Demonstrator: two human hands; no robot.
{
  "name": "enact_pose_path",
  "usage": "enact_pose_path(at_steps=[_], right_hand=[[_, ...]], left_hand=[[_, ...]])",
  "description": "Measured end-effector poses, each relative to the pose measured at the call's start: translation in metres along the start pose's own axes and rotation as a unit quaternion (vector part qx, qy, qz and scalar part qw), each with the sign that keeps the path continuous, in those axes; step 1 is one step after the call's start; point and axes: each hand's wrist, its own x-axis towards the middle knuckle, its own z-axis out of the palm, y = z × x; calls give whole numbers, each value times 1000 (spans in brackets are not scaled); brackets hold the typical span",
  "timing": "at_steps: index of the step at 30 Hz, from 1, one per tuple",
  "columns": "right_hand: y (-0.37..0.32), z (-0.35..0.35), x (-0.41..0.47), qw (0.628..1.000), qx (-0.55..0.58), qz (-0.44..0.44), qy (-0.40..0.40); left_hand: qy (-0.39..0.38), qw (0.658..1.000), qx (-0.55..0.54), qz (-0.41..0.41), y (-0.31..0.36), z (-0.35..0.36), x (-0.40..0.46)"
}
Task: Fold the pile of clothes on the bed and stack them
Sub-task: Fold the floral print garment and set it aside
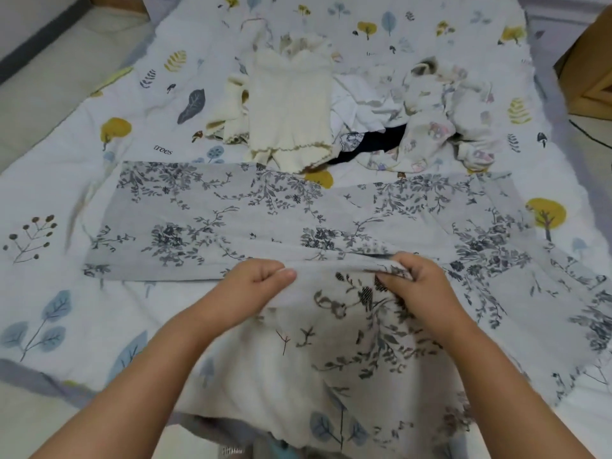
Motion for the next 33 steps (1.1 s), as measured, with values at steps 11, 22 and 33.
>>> enact_pose_path(at_steps=[11,22,33], right_hand=[[-8,18,34,988,-46,-13,144],[2,59,66,969,-180,36,163],[13,148,62,889,-453,45,40]], left_hand=[[-168,929,313,-109,-45,-64,-1],[-150,966,-177,-117,-10,-178,-40],[237,854,290,-361,-176,-140,-28]])
